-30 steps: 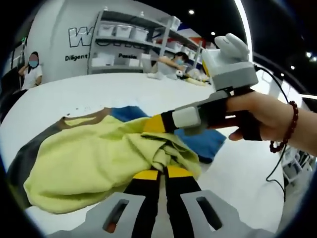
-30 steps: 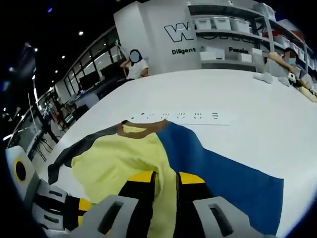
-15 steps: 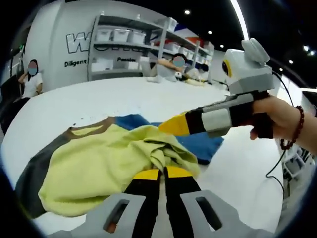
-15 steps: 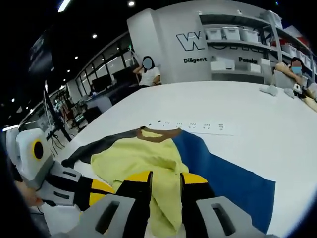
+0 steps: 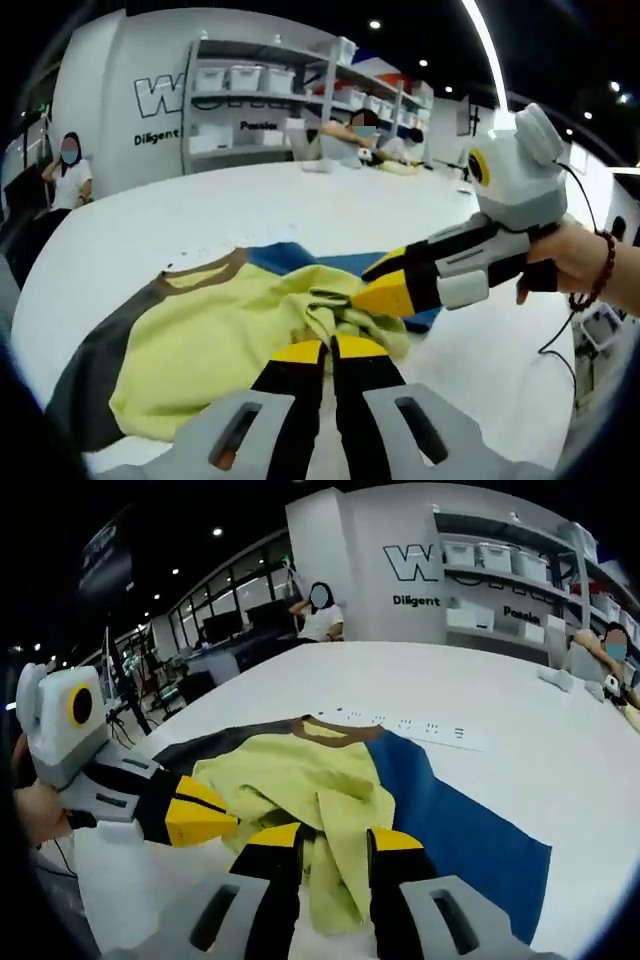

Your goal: Fold the garment on the visible template until the final outline fits inside the template.

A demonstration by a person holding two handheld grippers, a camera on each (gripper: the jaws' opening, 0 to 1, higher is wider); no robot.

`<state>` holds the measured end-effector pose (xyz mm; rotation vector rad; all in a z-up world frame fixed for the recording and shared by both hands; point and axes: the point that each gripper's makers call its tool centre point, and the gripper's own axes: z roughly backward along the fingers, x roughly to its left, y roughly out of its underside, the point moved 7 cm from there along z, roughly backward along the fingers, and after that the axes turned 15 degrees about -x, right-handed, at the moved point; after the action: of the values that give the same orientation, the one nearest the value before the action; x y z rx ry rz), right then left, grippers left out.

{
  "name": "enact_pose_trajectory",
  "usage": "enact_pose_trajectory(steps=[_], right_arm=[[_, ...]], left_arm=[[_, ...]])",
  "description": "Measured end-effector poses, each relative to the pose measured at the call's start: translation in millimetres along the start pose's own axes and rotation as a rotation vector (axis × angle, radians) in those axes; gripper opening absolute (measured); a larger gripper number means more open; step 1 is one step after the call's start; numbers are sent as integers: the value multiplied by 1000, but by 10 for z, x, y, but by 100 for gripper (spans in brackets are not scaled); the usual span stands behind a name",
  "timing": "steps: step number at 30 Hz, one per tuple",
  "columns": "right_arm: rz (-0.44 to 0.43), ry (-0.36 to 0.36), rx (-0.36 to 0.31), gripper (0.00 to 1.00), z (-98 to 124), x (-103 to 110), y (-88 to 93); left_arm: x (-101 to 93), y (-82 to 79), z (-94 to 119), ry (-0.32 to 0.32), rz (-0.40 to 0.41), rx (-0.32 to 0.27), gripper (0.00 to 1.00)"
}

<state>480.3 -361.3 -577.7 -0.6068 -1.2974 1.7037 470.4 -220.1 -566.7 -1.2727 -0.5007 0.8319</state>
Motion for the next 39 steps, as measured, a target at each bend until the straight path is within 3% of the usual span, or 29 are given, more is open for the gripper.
enact_pose_trajectory(steps=[11, 26, 35, 39], right_arm=[[60, 11, 62, 22, 140, -54, 187], [-2, 48, 107, 27, 313, 8, 501], [1, 65, 110, 21, 266, 59, 601], [33, 77, 98, 9, 229, 61, 606]], left_arm=[[111, -155, 120, -25, -32, -15, 1], [351, -401, 291, -85, -61, -51, 1], [394, -468, 357, -97, -73, -57, 1], [412, -506, 387, -101, -77, -62, 1]])
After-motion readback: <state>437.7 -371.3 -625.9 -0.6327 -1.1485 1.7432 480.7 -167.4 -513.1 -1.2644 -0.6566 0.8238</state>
